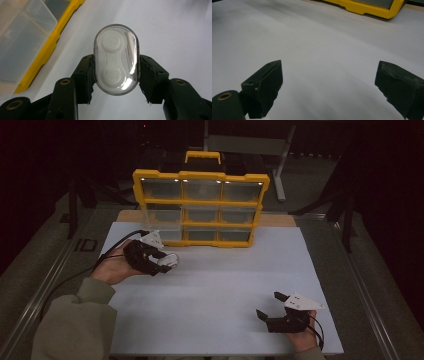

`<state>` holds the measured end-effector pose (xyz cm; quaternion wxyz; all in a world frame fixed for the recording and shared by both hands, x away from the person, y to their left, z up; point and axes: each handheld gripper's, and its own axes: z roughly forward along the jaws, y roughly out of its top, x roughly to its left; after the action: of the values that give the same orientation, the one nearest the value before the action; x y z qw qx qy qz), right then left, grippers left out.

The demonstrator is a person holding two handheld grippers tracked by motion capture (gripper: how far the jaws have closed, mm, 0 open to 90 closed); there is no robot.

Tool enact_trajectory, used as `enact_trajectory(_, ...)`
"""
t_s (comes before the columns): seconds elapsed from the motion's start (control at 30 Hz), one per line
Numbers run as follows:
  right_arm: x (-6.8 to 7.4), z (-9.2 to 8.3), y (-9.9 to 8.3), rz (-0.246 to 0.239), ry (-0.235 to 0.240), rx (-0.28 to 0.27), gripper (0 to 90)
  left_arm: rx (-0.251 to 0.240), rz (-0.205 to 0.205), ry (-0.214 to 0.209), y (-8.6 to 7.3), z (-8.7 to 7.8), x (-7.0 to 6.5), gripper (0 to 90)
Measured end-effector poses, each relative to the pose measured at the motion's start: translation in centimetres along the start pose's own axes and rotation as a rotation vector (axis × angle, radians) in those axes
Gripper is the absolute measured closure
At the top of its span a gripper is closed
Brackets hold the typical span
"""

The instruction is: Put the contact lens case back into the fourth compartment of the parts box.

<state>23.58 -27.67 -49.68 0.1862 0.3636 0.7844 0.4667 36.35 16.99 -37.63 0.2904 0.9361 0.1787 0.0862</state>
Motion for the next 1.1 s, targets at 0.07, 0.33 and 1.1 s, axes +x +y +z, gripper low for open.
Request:
enact_trajectory(0.07,0.0,0.0,0.0,0.001,0.001,0.000,7.3,0.001,-0.001,0.004,0.1,-0.3,0.1,49.3)
enact_trajectory(0.33,0.0,0.0,0.0,-0.001,0.002,0.000,7.3,-0.006,-0.009,0.022,0.5,-1.5,0.9,49.3)
enact_trajectory(1.1,-0.1,0.1,-0.1,-0.003,0.000,0.002,7.3,-0.001,-0.007,0.072,2.7,-4.9,2.7,49.3)
